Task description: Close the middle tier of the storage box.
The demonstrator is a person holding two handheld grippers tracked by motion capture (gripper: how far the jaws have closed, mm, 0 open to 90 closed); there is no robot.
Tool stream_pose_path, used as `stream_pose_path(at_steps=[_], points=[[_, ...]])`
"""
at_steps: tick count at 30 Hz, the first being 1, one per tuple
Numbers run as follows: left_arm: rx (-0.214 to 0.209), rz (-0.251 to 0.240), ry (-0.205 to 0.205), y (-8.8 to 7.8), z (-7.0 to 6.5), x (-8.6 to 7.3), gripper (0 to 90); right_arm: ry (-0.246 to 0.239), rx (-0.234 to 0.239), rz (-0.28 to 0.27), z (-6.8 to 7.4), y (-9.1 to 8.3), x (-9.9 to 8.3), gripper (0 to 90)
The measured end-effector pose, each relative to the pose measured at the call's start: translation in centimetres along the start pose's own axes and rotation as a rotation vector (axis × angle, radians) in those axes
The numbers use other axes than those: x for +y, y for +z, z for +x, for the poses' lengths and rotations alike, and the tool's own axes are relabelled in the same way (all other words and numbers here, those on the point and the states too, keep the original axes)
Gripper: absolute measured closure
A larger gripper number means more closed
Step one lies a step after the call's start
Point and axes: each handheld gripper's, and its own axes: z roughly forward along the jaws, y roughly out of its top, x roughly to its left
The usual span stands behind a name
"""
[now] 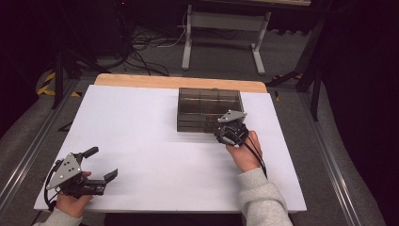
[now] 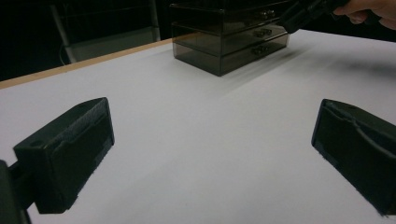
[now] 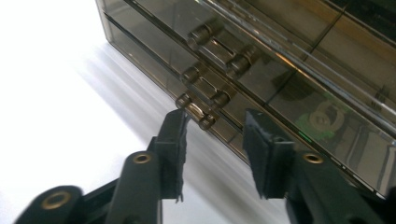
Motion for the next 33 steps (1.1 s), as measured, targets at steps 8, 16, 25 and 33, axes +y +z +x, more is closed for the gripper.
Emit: stream_pose_path(at_steps=[8,16,25,33], points=[[-0.001,-0.002,-0.001,0.0,0.0,0.0,0.2,-0.018,0.043,-0.046,0.3,-0.9,0.1,44.8],[-0.001,-0.002,0.002,0.0,0.0,0.0,0.2,-0.002,0.112,-0.159,0.4,-3.1,-0.7,25.1],[-0.002,0.002,0.003,0.2,0.0,0.0,0.2,0.032,0.193,-0.295,0.5,-5.5,-3.0,15.3],[-0.004,0.001,0.002,0.2,0.0,0.0,0.2,0.045,0.236,-0.368,0.7,-6.4,-5.1,2.4]])
